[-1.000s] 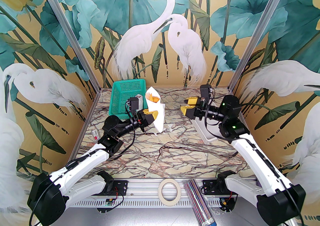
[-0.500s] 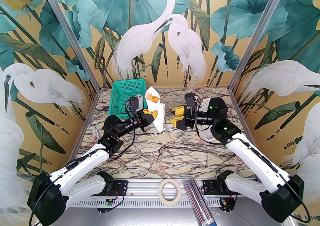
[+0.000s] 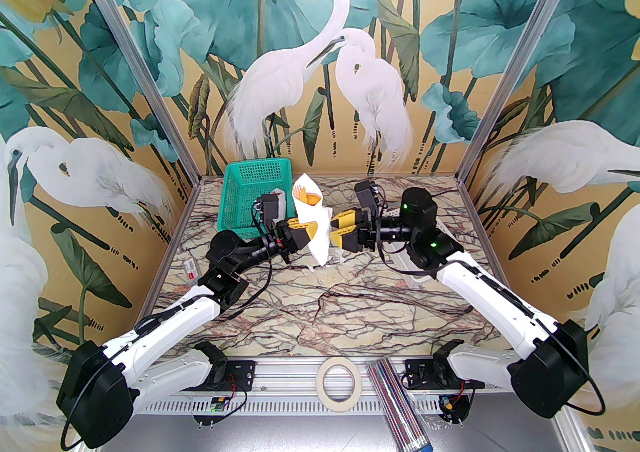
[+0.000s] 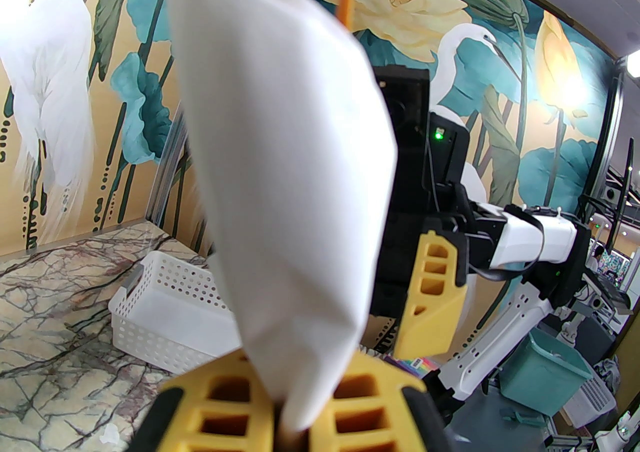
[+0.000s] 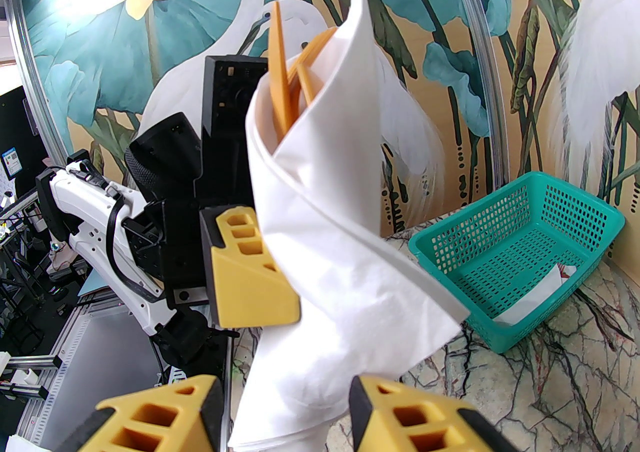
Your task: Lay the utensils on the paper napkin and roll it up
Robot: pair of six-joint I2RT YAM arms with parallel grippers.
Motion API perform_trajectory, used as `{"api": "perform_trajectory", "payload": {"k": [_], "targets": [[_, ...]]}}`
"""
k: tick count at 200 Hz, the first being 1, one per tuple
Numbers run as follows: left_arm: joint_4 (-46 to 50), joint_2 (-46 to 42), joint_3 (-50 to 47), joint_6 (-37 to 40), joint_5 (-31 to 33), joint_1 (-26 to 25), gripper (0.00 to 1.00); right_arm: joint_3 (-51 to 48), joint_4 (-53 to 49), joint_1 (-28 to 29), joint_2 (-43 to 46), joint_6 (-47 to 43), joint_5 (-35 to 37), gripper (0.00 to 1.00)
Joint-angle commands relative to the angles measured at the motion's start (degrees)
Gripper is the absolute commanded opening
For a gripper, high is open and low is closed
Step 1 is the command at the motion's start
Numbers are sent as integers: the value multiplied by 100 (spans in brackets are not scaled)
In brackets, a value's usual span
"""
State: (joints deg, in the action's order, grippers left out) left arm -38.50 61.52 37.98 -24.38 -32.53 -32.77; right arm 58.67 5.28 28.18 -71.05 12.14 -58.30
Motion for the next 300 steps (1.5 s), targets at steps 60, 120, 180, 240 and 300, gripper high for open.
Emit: {"api": "perform_trajectory", "payload": {"k": [60, 120, 180, 240, 300], "targets": [[-96, -30, 61, 21, -95, -36, 0, 194, -119, 82, 12, -108, -20, 46], [-154, 18, 70, -36, -165, -36, 0, 333, 18, 199, -291, -63, -42, 42], [-260, 27, 70, -113, -206, -36, 0, 398, 160, 267, -493, -12, -31, 40], [-315, 53, 71, -159, -213, -35, 0, 441, 372, 384, -608, 76, -337, 30], [-564, 155, 97, -322, -463, -36, 0, 474, 837, 398, -674, 291, -575, 24]]}}
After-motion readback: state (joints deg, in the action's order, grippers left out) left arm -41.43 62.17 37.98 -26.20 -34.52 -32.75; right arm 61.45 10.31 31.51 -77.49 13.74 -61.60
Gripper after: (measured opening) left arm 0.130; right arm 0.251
